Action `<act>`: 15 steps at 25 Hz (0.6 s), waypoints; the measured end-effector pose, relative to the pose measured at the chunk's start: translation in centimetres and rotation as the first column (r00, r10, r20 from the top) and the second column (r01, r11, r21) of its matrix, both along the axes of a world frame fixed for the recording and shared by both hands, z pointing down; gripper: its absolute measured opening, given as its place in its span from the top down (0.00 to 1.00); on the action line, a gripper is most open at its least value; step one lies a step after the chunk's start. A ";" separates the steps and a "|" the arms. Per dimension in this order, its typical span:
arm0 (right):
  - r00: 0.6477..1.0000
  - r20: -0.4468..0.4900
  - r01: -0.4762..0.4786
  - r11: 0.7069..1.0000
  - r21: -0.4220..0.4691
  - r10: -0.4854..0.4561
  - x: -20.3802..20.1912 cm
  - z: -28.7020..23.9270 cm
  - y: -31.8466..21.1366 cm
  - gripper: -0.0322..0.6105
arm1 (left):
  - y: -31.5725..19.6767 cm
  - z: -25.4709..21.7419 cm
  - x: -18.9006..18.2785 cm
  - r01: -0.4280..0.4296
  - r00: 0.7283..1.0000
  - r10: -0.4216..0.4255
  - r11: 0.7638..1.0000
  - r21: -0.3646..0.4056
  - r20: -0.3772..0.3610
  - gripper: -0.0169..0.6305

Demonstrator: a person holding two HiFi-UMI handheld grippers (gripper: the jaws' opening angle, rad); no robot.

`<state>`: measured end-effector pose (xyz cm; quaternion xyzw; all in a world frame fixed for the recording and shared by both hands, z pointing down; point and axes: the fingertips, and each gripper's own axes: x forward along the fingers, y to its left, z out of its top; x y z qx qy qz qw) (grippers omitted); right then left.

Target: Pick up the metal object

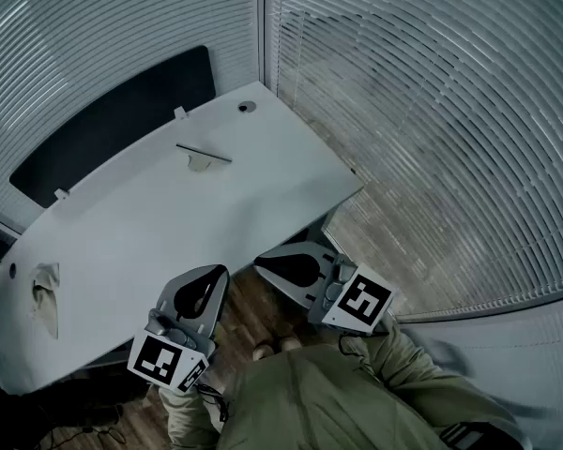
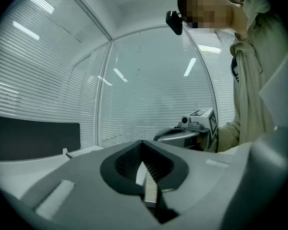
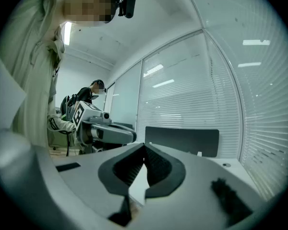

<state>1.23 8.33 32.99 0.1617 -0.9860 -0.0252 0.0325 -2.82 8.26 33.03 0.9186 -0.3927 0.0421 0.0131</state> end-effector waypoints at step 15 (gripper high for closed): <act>1.000 -0.001 -0.007 0.998 -0.064 0.007 -1.0 3.0 -8.2 0.95 | -7.3 3.7 -1.9 0.038 0.999 -0.039 0.997 -0.073 -0.010 0.97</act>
